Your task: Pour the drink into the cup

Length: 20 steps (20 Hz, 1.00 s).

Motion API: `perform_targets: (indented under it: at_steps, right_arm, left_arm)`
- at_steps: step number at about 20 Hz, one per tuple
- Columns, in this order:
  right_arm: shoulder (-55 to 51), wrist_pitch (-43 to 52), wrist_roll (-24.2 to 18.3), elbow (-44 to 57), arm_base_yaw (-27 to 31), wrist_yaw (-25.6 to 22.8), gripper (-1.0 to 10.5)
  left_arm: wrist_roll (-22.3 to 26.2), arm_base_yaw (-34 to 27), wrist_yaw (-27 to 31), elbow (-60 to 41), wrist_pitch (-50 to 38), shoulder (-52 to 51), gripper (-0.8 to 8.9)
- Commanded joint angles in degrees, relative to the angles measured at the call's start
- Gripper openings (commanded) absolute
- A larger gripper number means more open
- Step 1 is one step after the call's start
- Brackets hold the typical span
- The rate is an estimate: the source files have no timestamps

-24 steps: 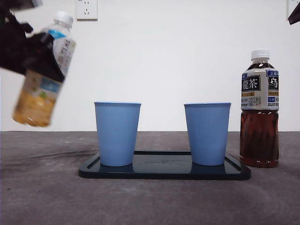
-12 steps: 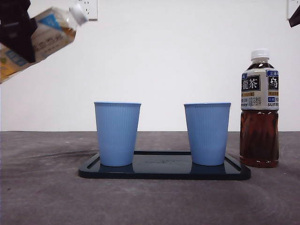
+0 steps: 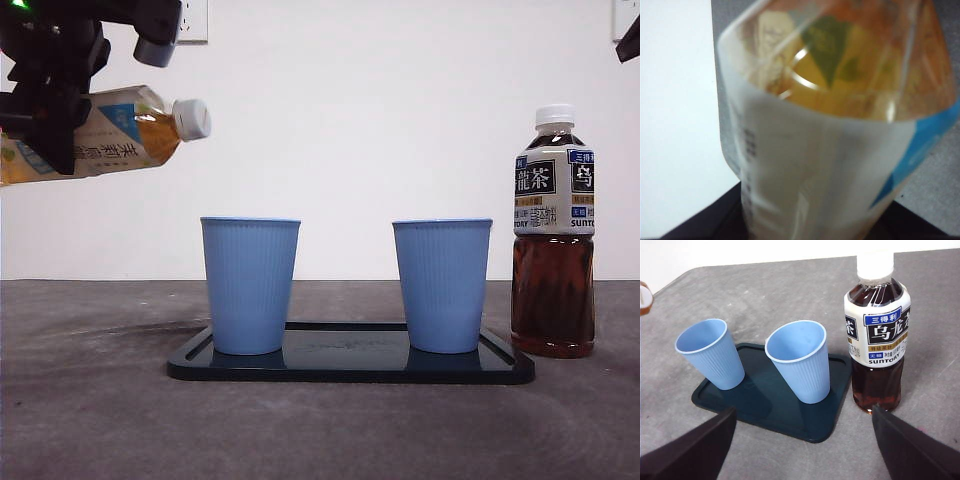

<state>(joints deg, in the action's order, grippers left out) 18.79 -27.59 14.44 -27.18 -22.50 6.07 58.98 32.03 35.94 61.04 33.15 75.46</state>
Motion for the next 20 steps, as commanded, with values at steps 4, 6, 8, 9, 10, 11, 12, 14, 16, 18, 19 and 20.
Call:
perform_targets:
  at_steps: [4,6,8,9,10,11,12,14,16,18,19,20]
  right_arm:
    - [0.07,0.39,-1.09,-0.57,-0.42,0.15,4.3]
    - [0.04,0.17,-1.25,-0.57,-0.42,0.15,4.3]
    - [0.04,0.07,-1.38,-0.57,-0.42,0.15,4.3]
    - [0.04,0.07,-1.38,-0.57,-0.42,0.17,4.3]
    - [0.04,0.04,-1.38,-0.57,-0.42,0.17,4.3]
    - [0.04,0.04,-1.4,-0.57,-0.42,0.22,4.3]
    - [0.04,0.04,-1.4,-0.57,-0.42,0.24,4.3]
    - [0.04,0.04,-1.4,-0.57,-0.42,0.42,4.3]
    - [0.04,0.04,-1.4,-0.57,-0.42,0.39,4.3]
    - [0.07,0.04,-1.42,-0.57,-0.42,0.39,4.3]
    - [0.04,0.04,-1.42,-0.57,-0.42,0.39,4.3]
    - [0.04,0.04,-1.42,-0.57,-0.42,0.39,4.3]
  left_arm:
    - [5.07,2.34,6.43,2.12,-3.04,3.19,1.74]
    - [5.07,2.93,6.75,2.14,-3.23,3.93,1.74]
    - [5.07,3.58,7.17,2.14,-3.58,4.59,1.74]
    - [5.09,3.85,7.91,2.14,-4.42,5.07,1.73]
    - [5.11,4.02,8.7,2.14,-4.98,5.46,1.73]
    - [5.09,4.13,9.33,2.14,-5.38,5.88,1.73]
    - [5.07,4.31,9.73,2.14,-5.57,6.21,1.73]
    - [5.09,4.44,9.75,2.14,-5.62,6.4,1.73]
    - [5.07,4.42,9.75,2.14,-5.64,6.4,1.73]
    - [5.07,4.42,9.75,2.14,-5.64,6.4,1.73]
    - [5.09,4.44,9.75,2.14,-5.66,6.4,1.73]
    - [5.07,4.44,9.75,2.14,-5.7,6.4,1.73]
